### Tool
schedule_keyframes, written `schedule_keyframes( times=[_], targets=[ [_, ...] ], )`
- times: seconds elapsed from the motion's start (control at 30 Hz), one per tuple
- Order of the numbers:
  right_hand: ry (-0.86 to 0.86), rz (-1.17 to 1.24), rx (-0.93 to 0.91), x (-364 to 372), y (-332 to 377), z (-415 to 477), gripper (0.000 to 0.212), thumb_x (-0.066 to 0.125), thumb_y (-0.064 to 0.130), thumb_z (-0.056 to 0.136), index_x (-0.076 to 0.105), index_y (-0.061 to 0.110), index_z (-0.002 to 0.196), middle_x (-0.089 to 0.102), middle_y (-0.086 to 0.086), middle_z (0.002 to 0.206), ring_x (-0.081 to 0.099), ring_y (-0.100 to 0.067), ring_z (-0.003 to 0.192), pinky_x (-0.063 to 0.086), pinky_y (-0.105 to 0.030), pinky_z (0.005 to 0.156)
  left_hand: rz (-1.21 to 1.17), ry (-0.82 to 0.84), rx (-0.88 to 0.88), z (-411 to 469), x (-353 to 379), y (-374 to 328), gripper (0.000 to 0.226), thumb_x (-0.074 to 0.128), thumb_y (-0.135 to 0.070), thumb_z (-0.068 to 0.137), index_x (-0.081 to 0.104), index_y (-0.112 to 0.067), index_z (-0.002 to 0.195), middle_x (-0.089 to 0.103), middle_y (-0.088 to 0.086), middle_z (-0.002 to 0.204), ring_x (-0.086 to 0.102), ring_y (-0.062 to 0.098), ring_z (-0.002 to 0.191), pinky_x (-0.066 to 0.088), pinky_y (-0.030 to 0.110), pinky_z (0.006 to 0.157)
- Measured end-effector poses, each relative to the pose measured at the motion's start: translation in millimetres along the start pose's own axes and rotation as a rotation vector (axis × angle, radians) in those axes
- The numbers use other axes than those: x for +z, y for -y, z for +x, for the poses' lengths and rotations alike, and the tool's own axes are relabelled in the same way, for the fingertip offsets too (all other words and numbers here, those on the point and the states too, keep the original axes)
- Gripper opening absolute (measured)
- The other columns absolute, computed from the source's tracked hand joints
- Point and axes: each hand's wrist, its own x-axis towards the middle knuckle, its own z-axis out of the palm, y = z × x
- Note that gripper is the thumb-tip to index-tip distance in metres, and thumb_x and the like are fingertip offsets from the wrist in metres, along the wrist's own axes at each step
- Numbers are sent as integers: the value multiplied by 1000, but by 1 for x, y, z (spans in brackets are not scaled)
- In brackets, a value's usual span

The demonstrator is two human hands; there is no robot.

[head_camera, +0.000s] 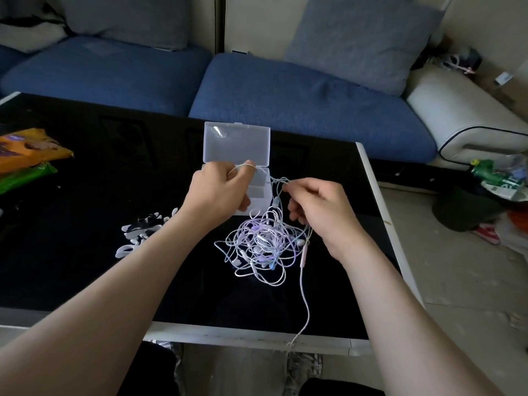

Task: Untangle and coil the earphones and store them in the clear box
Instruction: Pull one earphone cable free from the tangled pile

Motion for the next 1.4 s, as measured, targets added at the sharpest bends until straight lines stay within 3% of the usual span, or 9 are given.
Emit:
schedule_keyframes(
  times=[0.07, 0.2, 0.33, 0.43, 0.57, 0.8, 1.03, 1.23, 1.4],
  targets=[
    [34, 47, -11, 0, 1, -2, 16, 65, 21, 106, 79, 14, 103, 69, -1, 71, 64, -15, 59, 47, -26, 56, -46, 11, -58, 3, -1, 3, 42, 53, -42, 98, 69, -4, 94, 76, -1, 66, 75, 27, 75, 64, 49, 83],
    [103, 95, 72, 0, 1, 2, 30, 50, 7, 105, 80, 12, 104, 75, -4, 79, 62, -15, 68, 50, -27, 61, -132, 70, -58, 4, 2, 5, 21, 53, -27, 97, 66, -11, 97, 71, 6, 65, 68, 20, 53, 66, 55, 72],
    [201, 81, 96, -1, 0, 2, 46, 42, -12, 90, 78, 6, 113, 78, -11, 91, 65, -18, 77, 53, -26, 68, -90, 169, -26, 1, 4, 0, 16, 56, -24, 101, 69, -15, 100, 75, 2, 68, 60, 18, 49, 59, 35, 54],
    [228, 90, 86, -2, -3, -1, 42, 48, -18, 93, 75, 7, 115, 81, -16, 101, 76, -24, 85, 61, -30, 75, -56, 178, -23, 0, 7, 0, 24, 61, -30, 96, 72, -8, 92, 69, 2, 62, 55, 19, 48, 49, 29, 55],
    [281, 117, 85, -8, -3, -10, 37, 60, -16, 95, 75, 10, 117, 81, -13, 105, 81, -33, 94, 66, -40, 84, 61, 167, -1, -5, 11, 7, 50, 74, -54, 87, 72, -4, 82, 51, -3, 58, 44, 13, 48, 41, 25, 55],
    [269, -113, 123, -18, -18, -23, 21, 69, -2, 99, 72, 9, 117, 82, -12, 93, 81, -35, 85, 66, -52, 84, 143, 139, 67, -19, 11, 12, 30, 69, -38, 99, 72, -14, 82, 67, -3, 68, 56, 13, 59, 40, 25, 54],
    [313, -354, 76, -27, -24, -41, 41, 68, -11, 86, 76, 16, 116, 82, -4, 85, 79, -17, 86, 61, -36, 91, 225, 150, 130, -42, 14, 6, 28, 55, -22, 106, 69, -6, 88, 71, -6, 75, 60, 10, 62, 40, 12, 49],
    [275, -619, 24, -26, -27, -63, 22, 84, 13, 88, 81, 25, 106, 79, 2, 81, 77, -11, 78, 63, -31, 81, 134, 232, 47, -56, 11, 4, 22, 52, -7, 98, 71, -19, 98, 78, -2, 82, 66, 15, 56, 58, 29, 55],
    [231, -453, 97, -35, -23, -74, 12, 83, 11, 90, 82, 21, 97, 81, 0, 80, 81, -17, 78, 68, -41, 76, -54, 198, -66, -71, 7, 1, 35, 39, -1, 96, 71, -14, 102, 75, 9, 95, 70, 23, 58, 65, 40, 57]
  ],
)
